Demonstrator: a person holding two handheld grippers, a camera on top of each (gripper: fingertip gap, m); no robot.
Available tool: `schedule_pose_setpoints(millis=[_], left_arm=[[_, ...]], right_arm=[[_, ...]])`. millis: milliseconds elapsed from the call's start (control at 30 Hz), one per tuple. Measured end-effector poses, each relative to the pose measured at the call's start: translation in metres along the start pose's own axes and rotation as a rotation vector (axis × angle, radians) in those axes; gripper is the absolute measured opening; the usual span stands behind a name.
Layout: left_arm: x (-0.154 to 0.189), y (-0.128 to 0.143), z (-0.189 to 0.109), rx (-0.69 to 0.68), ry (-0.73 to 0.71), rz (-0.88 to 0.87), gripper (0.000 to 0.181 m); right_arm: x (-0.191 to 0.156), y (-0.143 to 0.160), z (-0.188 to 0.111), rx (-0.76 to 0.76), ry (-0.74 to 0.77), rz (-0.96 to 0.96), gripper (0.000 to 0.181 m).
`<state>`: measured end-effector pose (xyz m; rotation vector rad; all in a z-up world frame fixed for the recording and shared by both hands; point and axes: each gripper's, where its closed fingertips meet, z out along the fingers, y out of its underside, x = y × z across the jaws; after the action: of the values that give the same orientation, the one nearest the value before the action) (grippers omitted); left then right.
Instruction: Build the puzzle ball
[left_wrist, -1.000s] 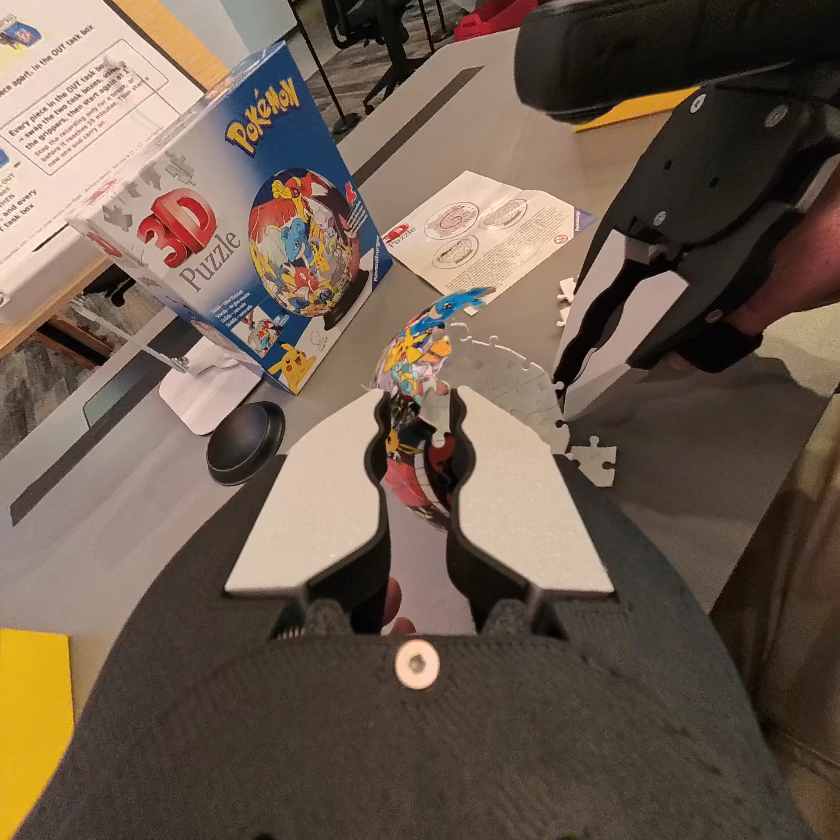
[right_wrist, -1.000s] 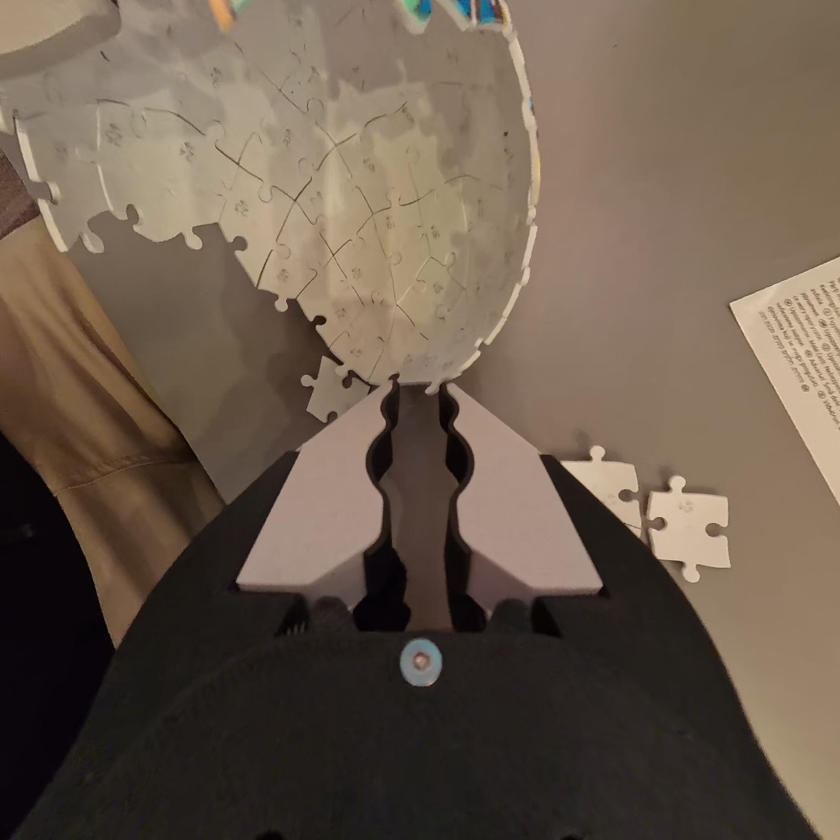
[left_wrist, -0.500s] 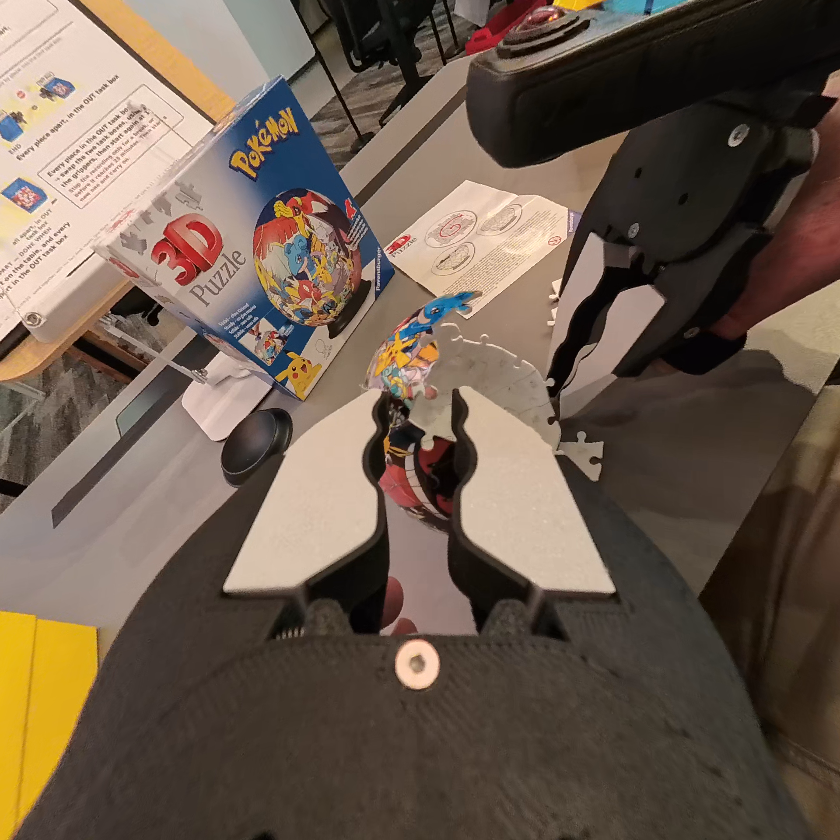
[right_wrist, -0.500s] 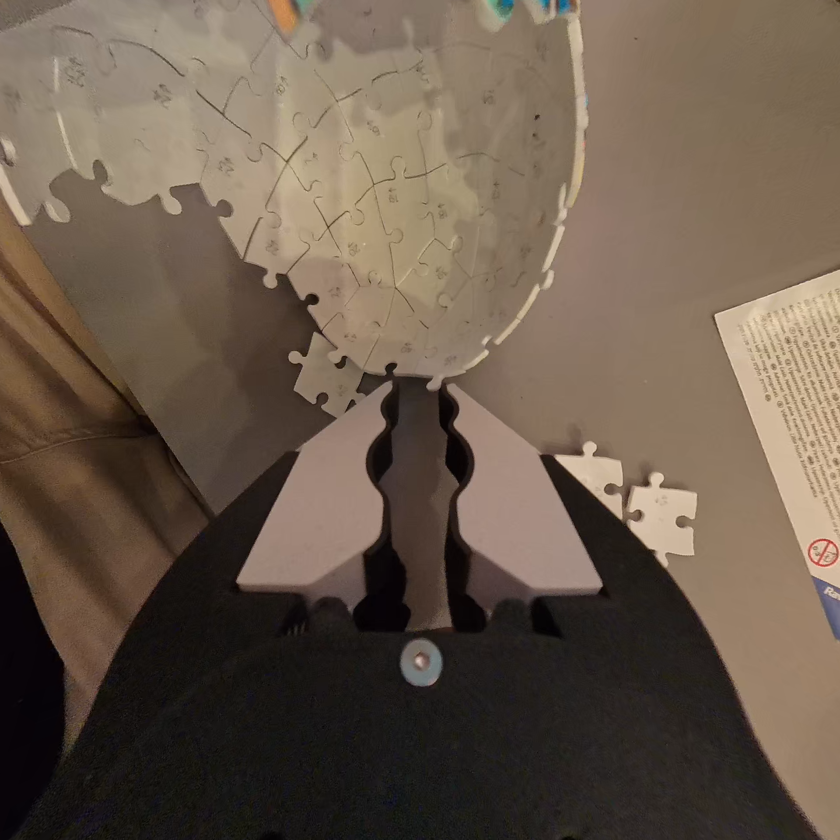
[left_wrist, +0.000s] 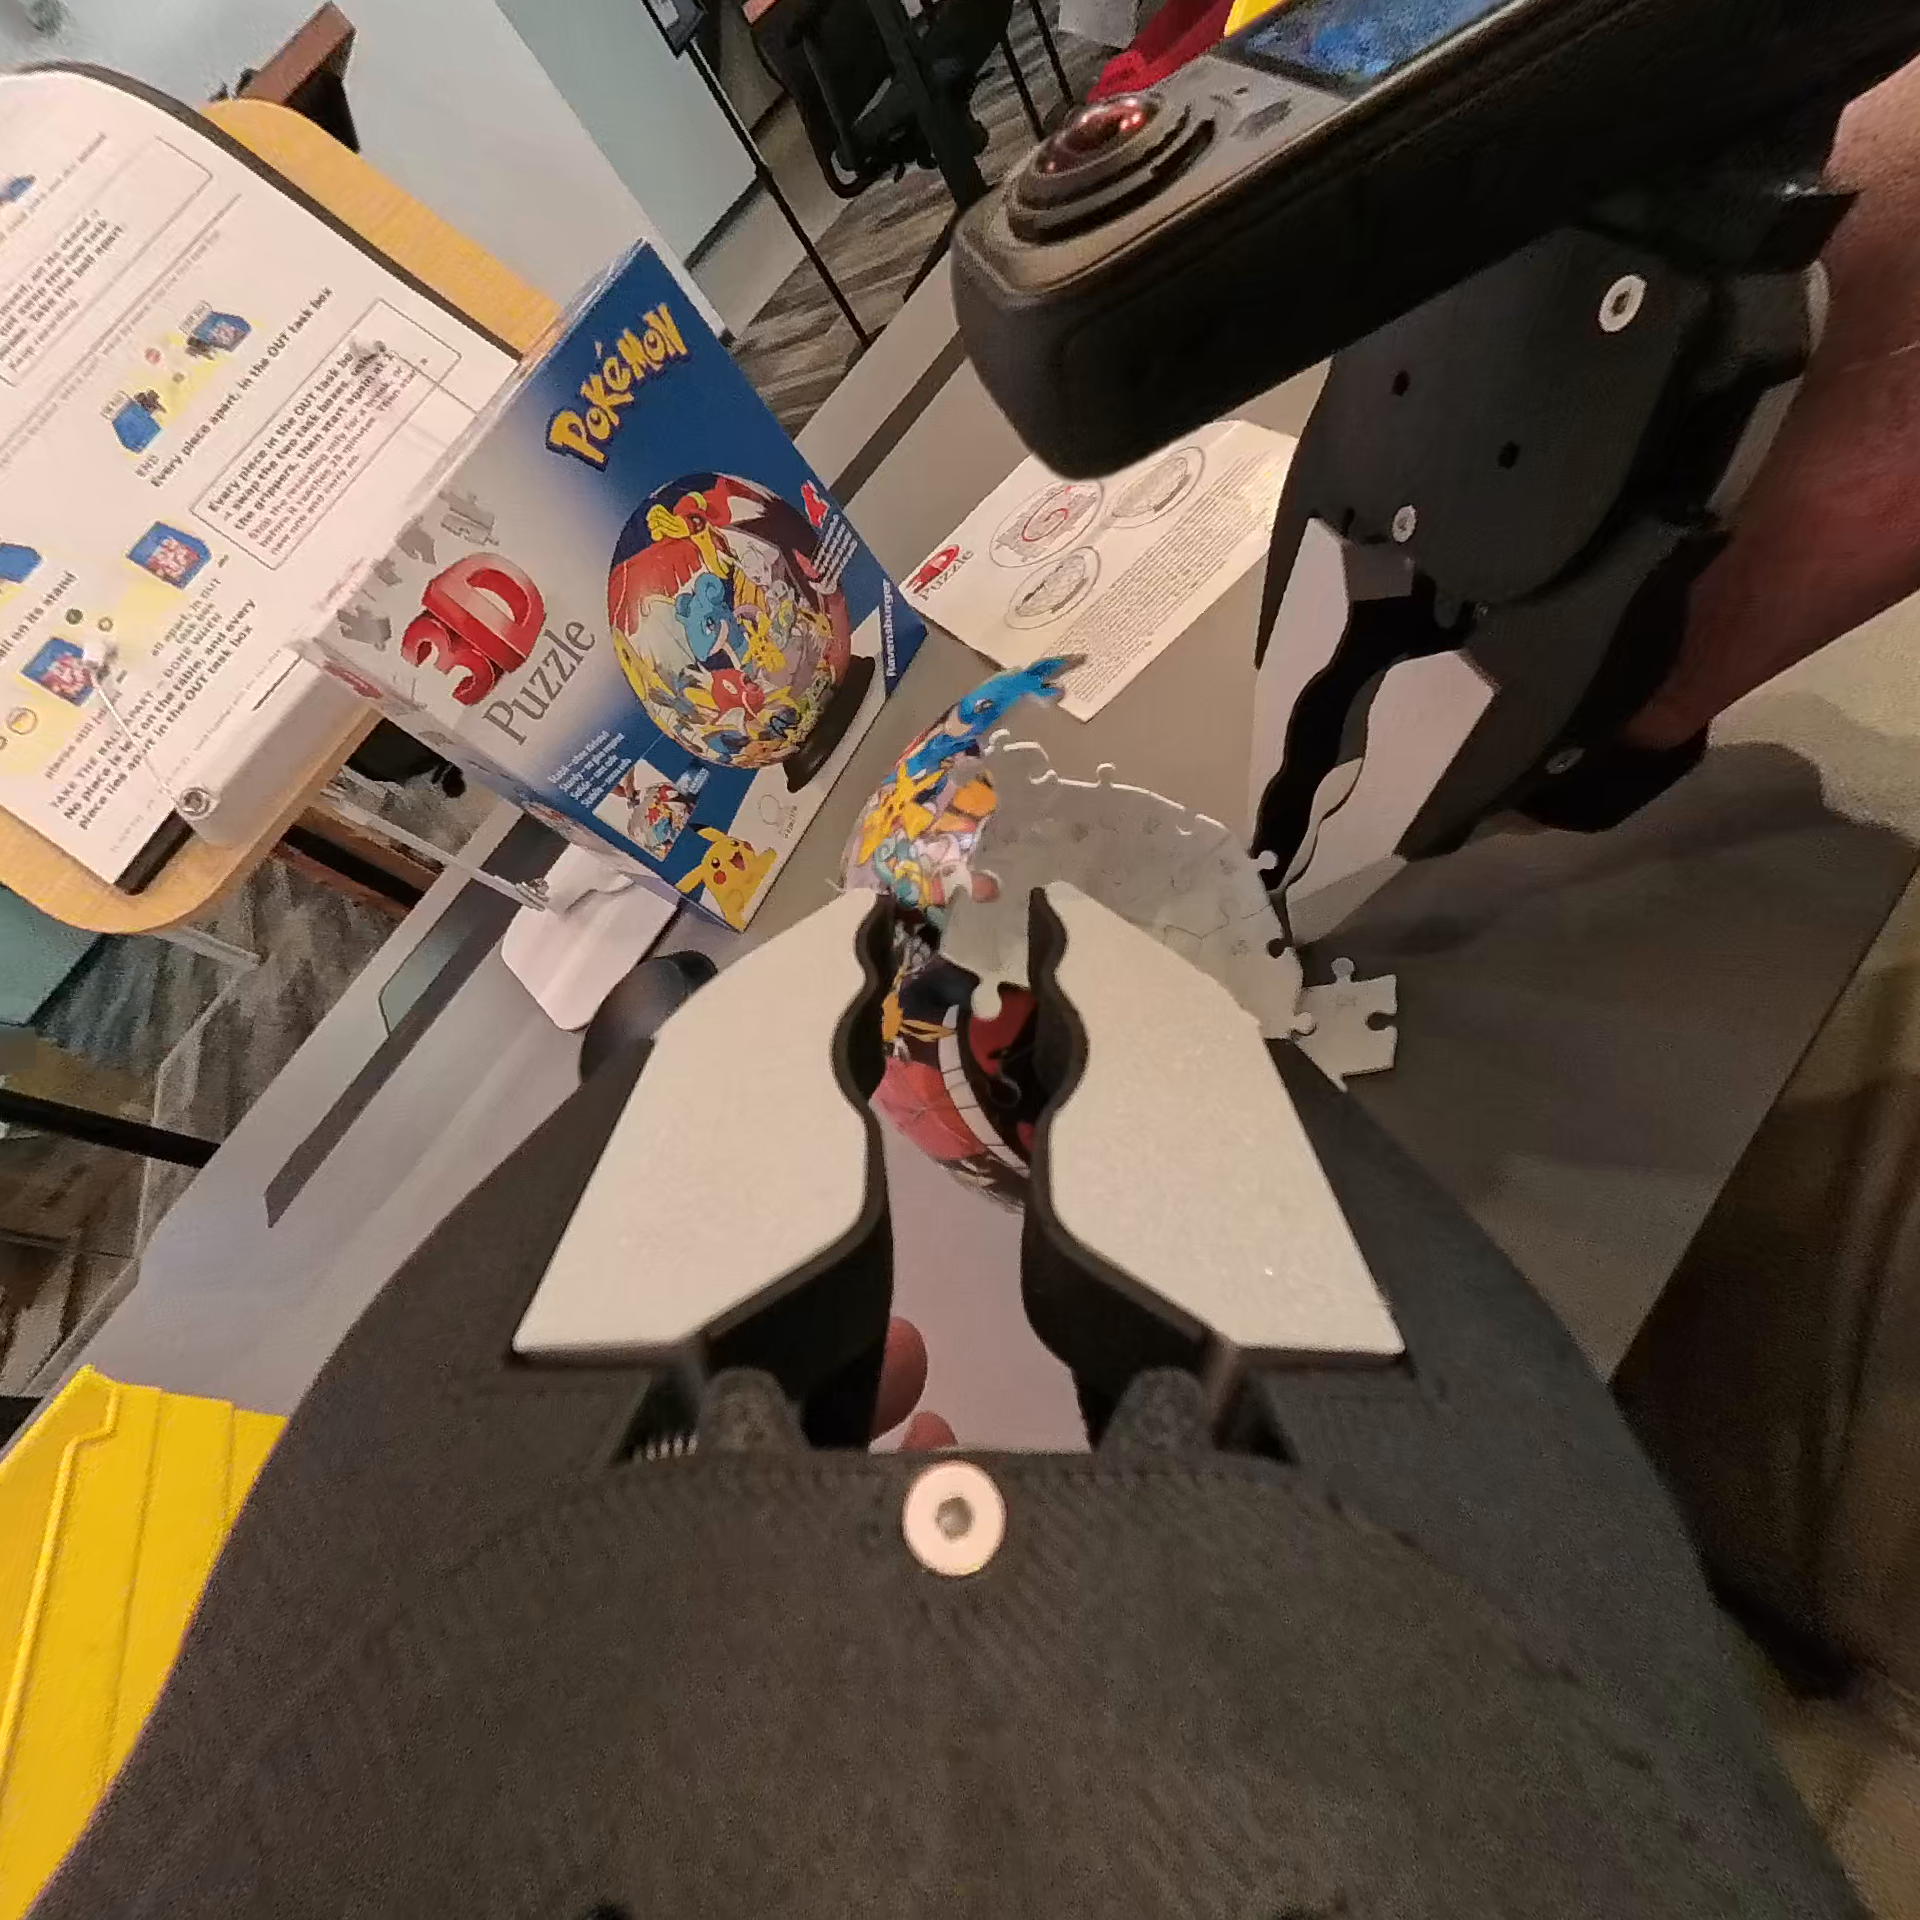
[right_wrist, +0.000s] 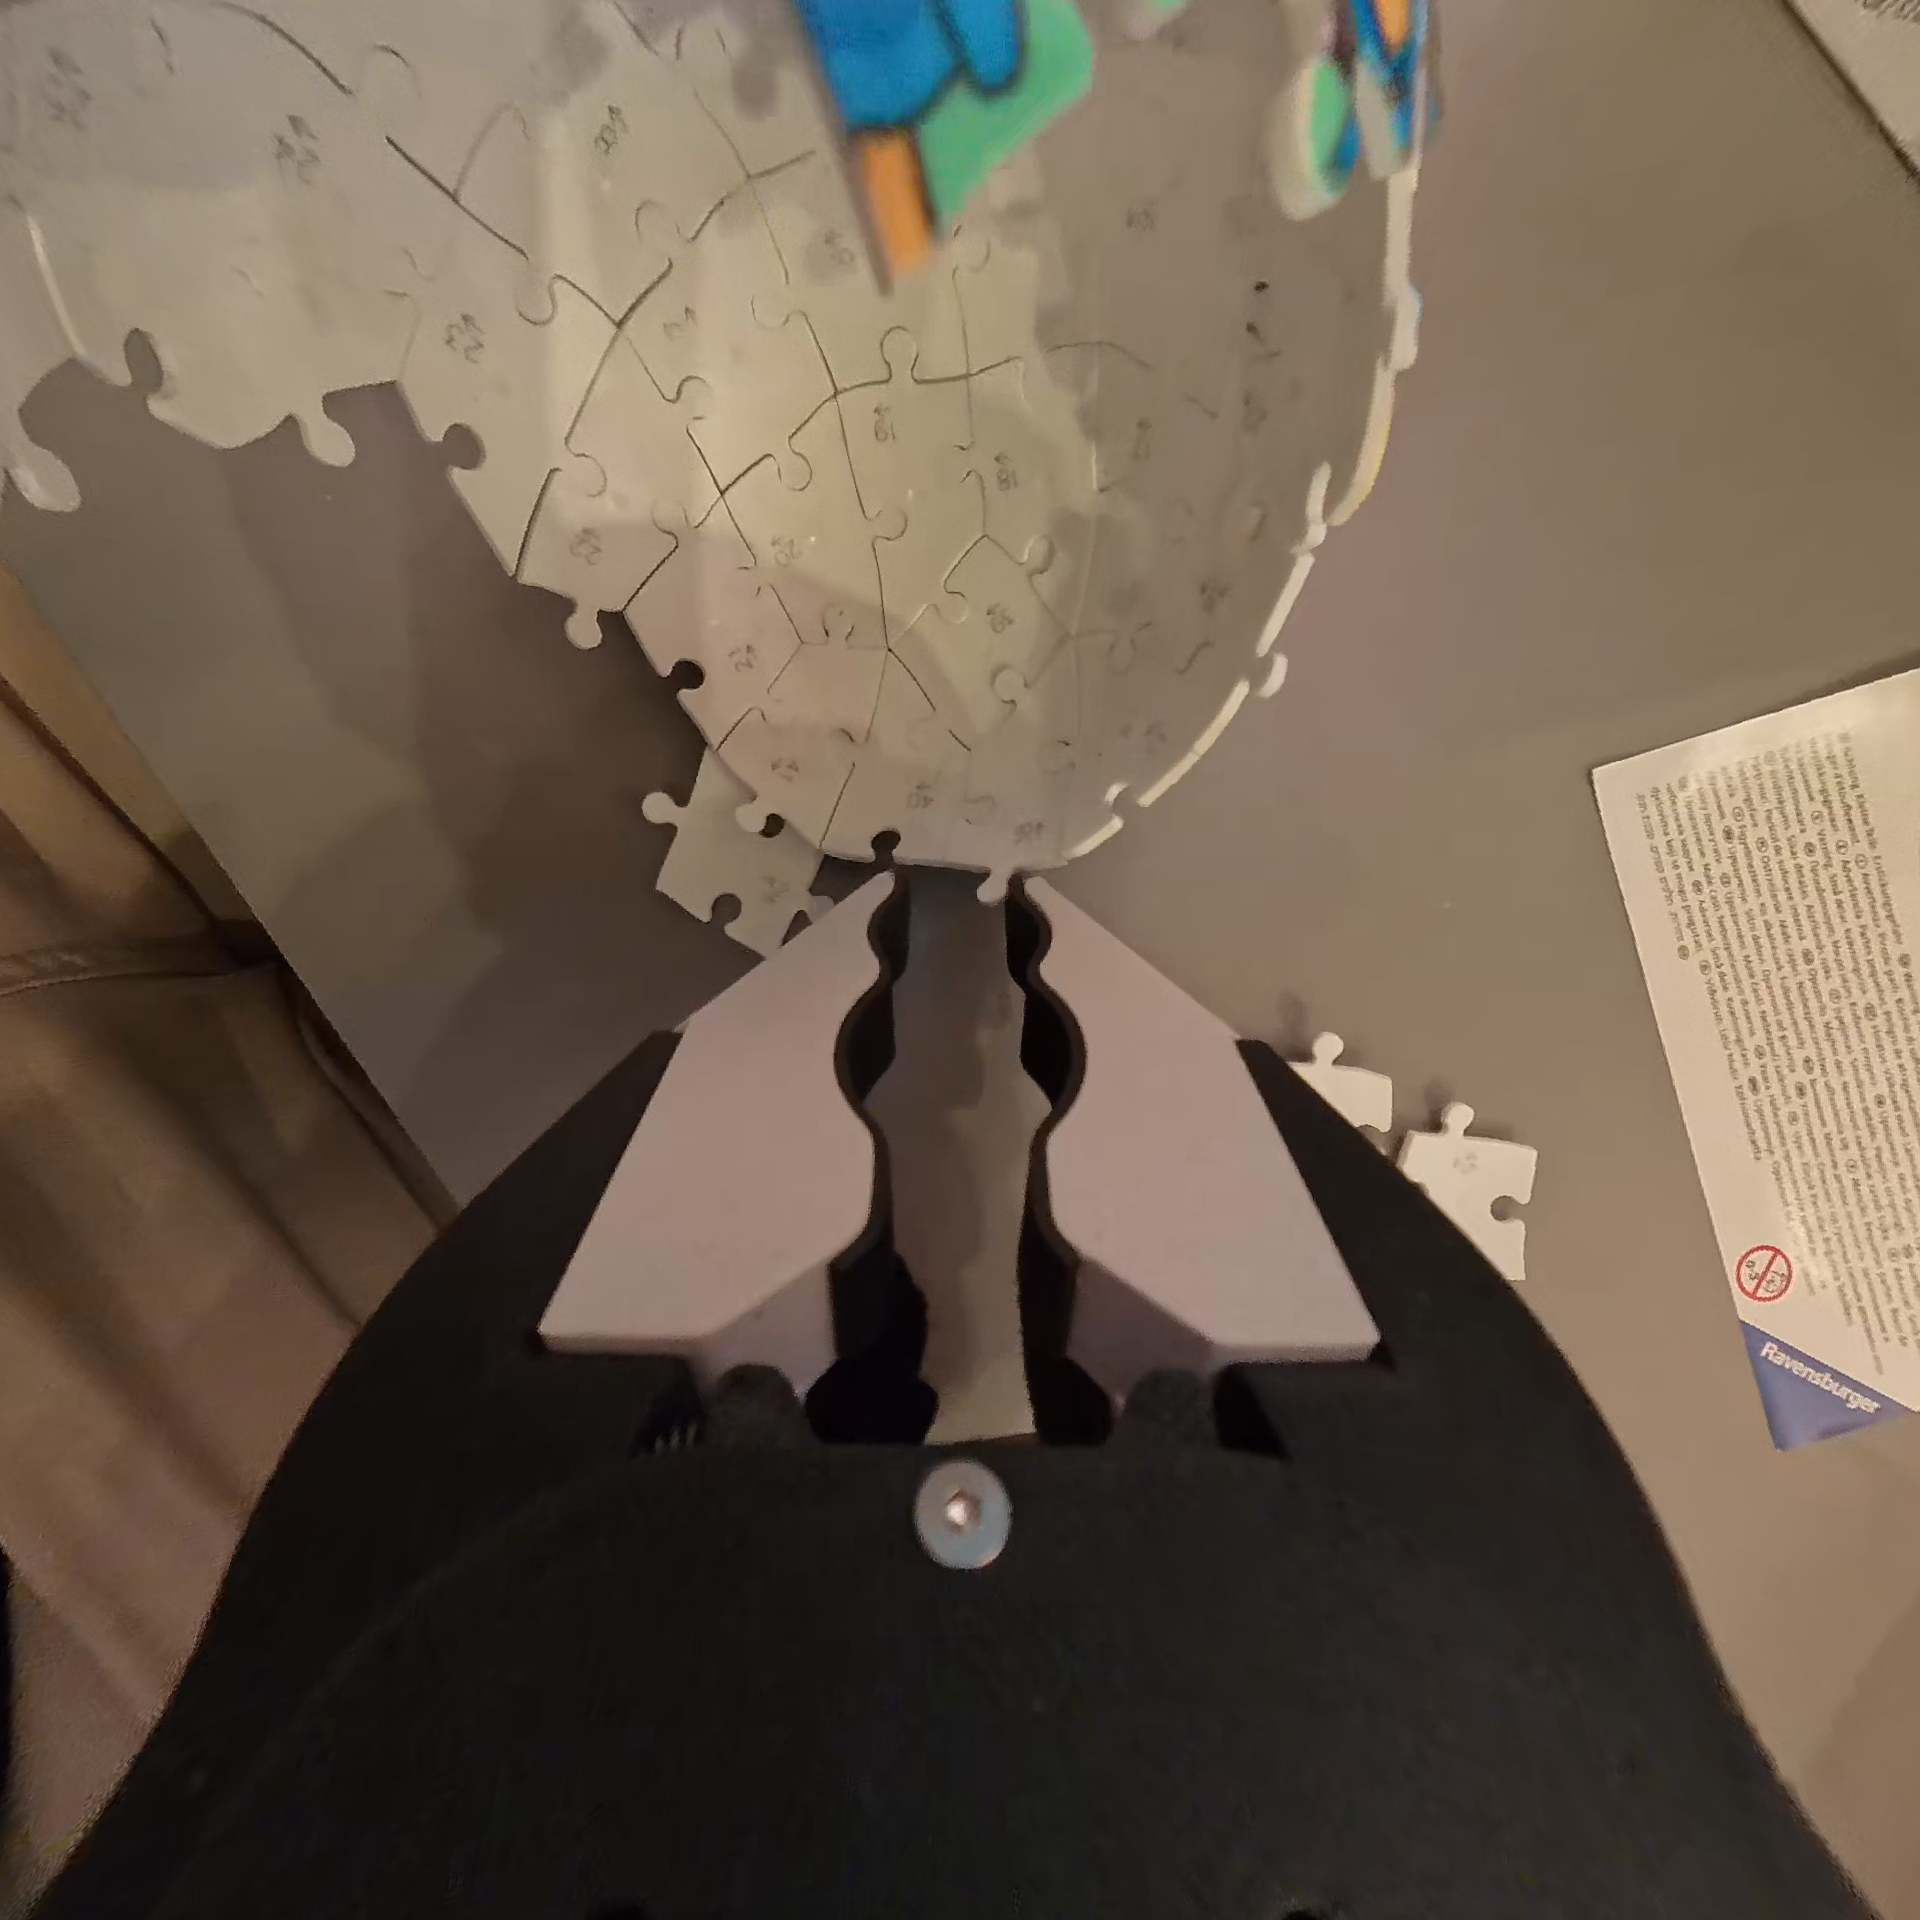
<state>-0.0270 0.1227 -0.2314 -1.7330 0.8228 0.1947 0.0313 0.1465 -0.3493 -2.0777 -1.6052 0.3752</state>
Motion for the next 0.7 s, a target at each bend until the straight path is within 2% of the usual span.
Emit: schedule_pose_setpoints(millis=[400,700], left_arm=[[0.001,0.0,-0.001,0.004,-0.037,0.043,0.024],[0.0,0.0,-0.001,0.002,-0.054,0.074,0.022]], right_arm=[[0.004,-0.002,-0.001,0.013,0.017,-0.003,0.017],[0.003,0.002,-0.019,-0.003,0.034,-0.004,0.017]])
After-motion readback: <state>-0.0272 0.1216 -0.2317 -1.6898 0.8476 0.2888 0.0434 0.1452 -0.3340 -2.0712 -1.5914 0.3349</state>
